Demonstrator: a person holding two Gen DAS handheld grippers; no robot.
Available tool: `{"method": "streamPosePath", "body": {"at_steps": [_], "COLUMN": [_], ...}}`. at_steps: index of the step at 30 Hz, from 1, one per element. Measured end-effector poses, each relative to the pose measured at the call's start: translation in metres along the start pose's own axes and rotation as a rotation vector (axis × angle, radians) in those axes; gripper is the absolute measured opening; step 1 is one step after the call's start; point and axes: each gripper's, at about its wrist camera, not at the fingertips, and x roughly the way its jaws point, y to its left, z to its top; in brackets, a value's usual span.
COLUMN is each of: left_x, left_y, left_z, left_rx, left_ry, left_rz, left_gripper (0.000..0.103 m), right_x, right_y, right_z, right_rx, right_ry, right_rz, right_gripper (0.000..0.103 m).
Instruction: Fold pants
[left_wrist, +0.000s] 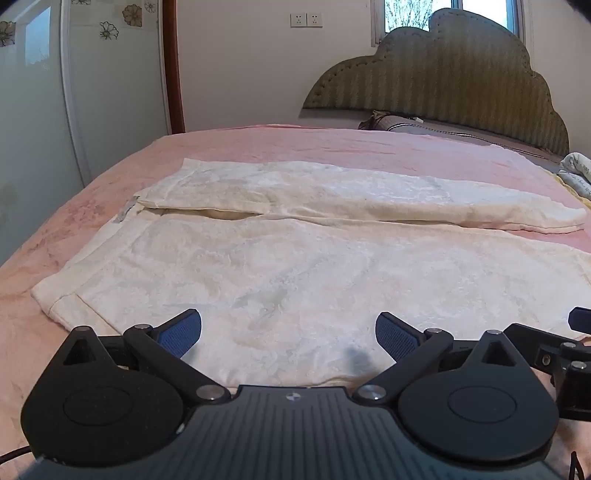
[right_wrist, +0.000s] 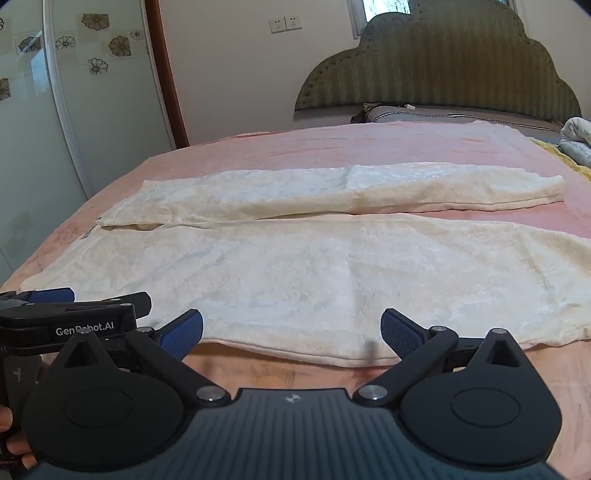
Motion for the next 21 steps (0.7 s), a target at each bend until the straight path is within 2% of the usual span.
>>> {"method": "streamPosePath", "body": {"at_steps": [21], "left_x": [0.0000], "left_y": [-0.0013], "left_z": [-0.0017], "left_rx": [0.027], "left_ry": [0.002], "left_rz": [0.006], "left_gripper": [0.102], "right_x": [0.0026], "right_y": [0.0018], "right_z": [-0.0018], "right_rx": [0.004], "right_ry": [0.011], "right_rz": [0.007], "right_gripper": [0.103]}}
